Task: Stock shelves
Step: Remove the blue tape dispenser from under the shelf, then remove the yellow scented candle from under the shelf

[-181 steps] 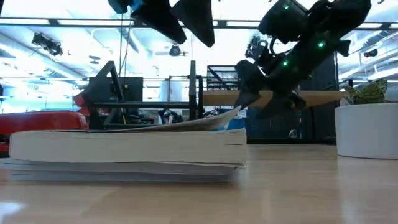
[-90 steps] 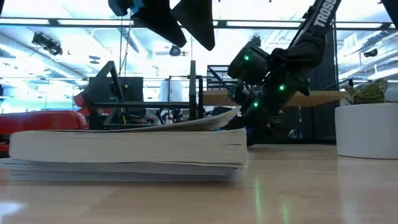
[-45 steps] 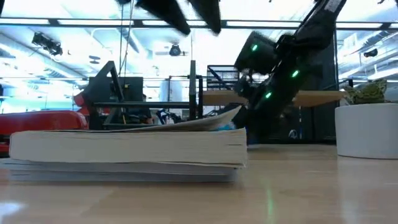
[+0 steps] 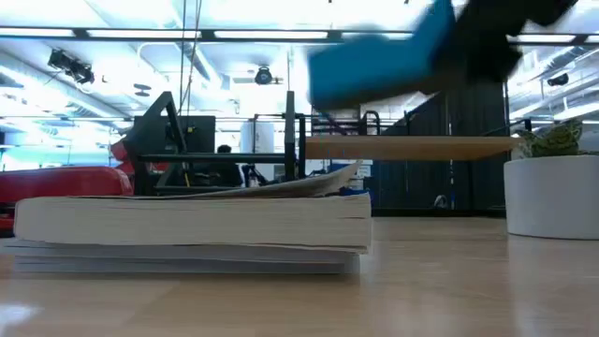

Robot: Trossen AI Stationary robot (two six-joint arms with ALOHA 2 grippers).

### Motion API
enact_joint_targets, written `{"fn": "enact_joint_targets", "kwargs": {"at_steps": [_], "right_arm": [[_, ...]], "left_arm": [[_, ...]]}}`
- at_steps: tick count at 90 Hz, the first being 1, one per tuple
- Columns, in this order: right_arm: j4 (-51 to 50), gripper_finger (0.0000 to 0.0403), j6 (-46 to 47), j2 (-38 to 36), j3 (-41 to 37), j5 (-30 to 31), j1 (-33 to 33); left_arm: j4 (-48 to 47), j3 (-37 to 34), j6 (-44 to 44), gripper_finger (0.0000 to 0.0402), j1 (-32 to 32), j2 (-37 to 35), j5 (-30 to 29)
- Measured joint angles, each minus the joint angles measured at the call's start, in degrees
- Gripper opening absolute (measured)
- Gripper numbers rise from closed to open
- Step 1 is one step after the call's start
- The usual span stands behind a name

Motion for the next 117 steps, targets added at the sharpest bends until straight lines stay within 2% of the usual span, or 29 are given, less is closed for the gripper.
{"fn": "enact_joint_targets", "kwargs": {"at_steps": [11,22,43,69,84,100,117], "right_arm": [[1.3,0.0174,-7.6,8.8,10.5,-2.5,-0.5],[2.4,0.0174,-16.4,18.9,21.4,-8.3,-3.1],[4.0,0.0174,-27.7,36.4,41.4,-16.9,-9.8],[3.4,0.0174,-34.0,55.3,62.7,-27.4,-17.4],[2.5,0.0180,-34.6,61.2,67.5,-27.8,-18.9],[2.9,0.0253,-34.4,61.3,67.5,-22.2,-18.8],[1.9,0.0306,-34.6,59.1,67.4,-21.9,-17.7]], "left_arm": [[4.6,1.6,5.4,0.0247,-3.2,-1.0,-1.2],[8.5,1.4,10.4,0.0247,-5.5,-1.3,-3.2],[8.8,1.4,10.2,0.0247,-7.1,-1.4,-5.9],[8.8,1.4,10.1,0.0247,-6.8,-1.4,-7.0],[8.8,1.4,10.1,0.0247,-6.7,-1.4,-7.2],[8.8,1.4,9.9,0.0247,-6.7,-1.4,-7.2],[8.8,1.4,9.6,0.0247,-6.7,-1.4,-7.2]]}}
